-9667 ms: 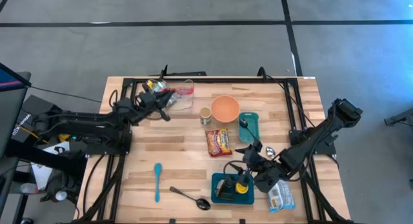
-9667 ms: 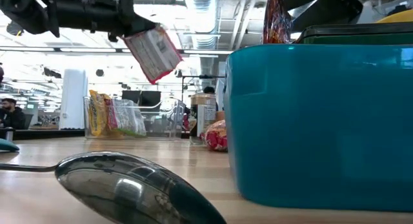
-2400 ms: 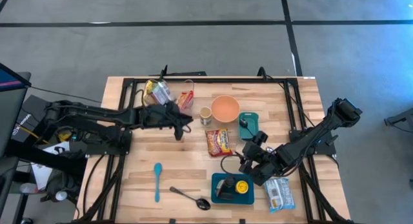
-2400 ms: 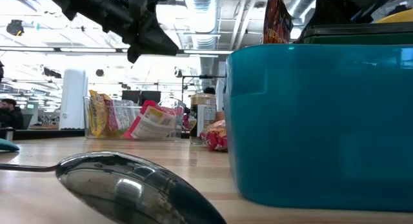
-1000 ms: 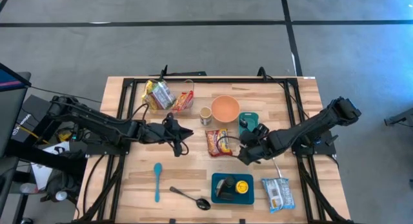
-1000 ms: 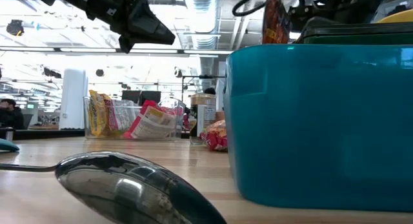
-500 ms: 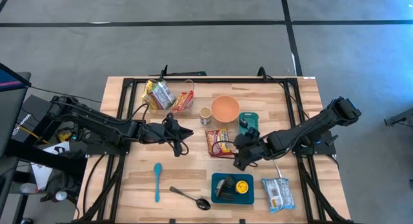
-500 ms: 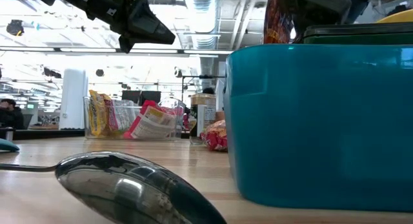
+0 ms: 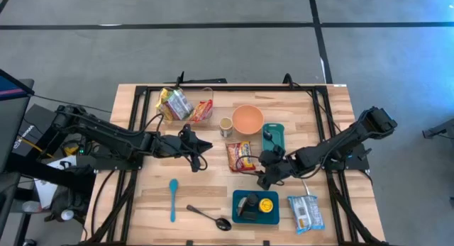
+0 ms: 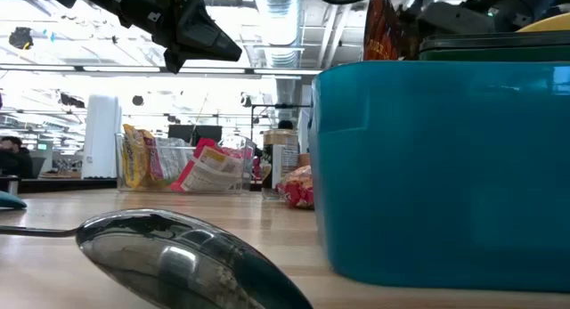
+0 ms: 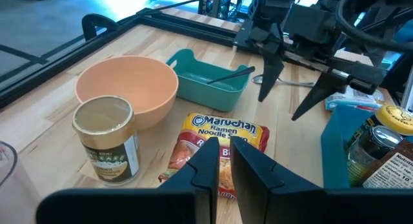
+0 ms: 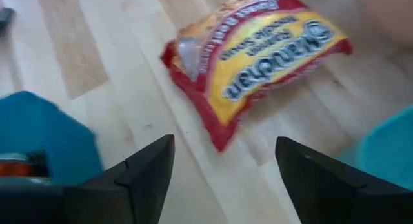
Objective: Pick & Place Food Item
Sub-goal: Put the red noodle pack into the transparent bin
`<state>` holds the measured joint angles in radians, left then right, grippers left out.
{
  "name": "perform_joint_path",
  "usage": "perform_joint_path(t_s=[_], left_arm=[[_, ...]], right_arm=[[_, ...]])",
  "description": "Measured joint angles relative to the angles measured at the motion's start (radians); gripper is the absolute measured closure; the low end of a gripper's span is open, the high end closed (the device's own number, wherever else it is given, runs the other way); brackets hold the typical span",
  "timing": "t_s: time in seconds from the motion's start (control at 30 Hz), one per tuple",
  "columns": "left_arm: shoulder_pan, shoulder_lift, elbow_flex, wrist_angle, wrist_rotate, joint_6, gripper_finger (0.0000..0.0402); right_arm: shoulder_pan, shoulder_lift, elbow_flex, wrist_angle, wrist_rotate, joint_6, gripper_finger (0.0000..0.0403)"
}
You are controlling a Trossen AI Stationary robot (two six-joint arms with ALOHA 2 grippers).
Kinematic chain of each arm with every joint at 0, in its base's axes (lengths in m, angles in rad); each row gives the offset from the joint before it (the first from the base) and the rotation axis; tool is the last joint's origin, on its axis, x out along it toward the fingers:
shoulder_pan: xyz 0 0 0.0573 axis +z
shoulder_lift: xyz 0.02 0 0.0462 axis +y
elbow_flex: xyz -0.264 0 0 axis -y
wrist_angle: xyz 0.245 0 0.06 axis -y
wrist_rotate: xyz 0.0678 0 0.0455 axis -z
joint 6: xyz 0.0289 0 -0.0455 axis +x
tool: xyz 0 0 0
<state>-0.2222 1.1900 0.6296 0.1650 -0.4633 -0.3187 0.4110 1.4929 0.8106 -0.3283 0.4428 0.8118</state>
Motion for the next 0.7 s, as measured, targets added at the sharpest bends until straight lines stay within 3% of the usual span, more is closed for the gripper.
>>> perform_joint_path(t_s=[0.53,0.7], left_arm=[[0.000,0.000,0.000,0.000,0.000,0.000,0.0371],[0.000,0.000,0.000,0.000,0.000,0.000,0.0371]], right_arm=[[-0.104,0.000,-0.121,0.254,-0.128,0.019,0.0196],[-0.107,0.000,-0.127,0.258,-0.129,0.019,0.0204]])
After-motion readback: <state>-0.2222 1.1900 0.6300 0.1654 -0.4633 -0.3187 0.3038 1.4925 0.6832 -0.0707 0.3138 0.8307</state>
